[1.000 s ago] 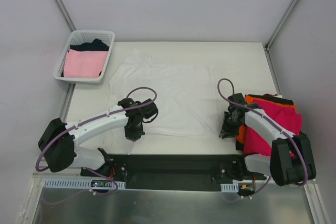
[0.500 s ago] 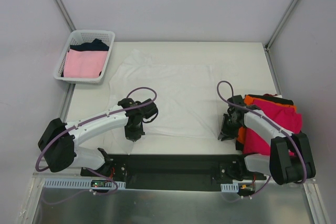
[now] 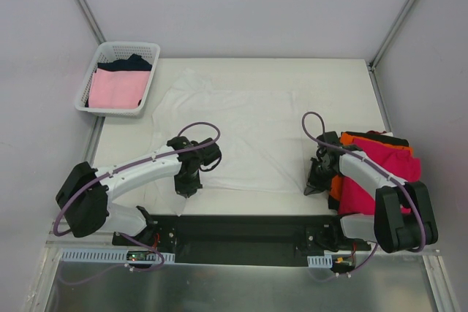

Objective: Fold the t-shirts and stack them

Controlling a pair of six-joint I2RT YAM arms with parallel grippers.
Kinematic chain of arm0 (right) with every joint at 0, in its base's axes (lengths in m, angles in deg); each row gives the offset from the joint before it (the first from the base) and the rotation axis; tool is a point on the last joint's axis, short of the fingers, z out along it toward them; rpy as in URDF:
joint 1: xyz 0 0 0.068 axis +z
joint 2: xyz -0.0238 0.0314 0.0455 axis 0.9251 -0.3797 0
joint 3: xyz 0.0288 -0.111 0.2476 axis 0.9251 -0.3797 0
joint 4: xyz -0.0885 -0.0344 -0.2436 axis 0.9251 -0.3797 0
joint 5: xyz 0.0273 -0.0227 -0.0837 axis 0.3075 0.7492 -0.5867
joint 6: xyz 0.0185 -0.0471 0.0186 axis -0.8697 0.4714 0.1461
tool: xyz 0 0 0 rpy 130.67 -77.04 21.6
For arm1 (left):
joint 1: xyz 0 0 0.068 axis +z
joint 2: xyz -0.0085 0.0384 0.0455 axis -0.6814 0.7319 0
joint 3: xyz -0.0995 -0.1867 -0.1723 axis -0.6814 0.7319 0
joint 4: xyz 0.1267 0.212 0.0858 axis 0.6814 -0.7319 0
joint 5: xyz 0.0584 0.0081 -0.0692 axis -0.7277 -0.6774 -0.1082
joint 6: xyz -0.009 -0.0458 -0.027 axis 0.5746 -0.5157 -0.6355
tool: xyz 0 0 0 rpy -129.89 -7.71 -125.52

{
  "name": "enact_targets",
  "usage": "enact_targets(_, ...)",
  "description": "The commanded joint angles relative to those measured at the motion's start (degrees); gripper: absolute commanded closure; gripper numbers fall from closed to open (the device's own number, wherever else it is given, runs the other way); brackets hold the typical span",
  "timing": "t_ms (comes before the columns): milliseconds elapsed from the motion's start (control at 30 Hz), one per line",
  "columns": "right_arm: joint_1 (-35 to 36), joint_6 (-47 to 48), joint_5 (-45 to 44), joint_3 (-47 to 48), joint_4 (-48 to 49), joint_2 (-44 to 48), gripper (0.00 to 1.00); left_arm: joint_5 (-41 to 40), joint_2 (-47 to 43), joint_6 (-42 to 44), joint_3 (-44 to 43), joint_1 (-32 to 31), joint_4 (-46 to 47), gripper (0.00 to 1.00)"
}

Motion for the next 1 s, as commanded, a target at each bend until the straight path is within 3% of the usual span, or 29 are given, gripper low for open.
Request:
enact_targets(0,0.06,-0.35,-0.29,1.53,0.89,-0.29,0.99,0.21,0.07,0.53,-1.78,0.40,-1.91,1.00)
enact_targets(133,0.06,-0.18,-0.20,4.07,-2.96,2.51,0.99,-0.31,-0.02,0.36,-3.79,0.40,-4.19,1.00)
enact_targets(267,0.06,0.35,-0.38,8.64,-7.54,5.07,0.99,-2.77,0.07,-0.35,-11.51,0.49,-9.02,1.00)
enact_targets(567,-0.55,2.28,-0.38,16.73,-12.64,4.37,0.99,-6.12,4.20,3.51,-22.35,4.26,-14.57,1.00)
enact_targets(967,-5.03,6.86,-1.34,22.62,-11.68,-3.71,0.99,-4.36,6.22,18.09,-16.54,22.27,-7.37,1.00)
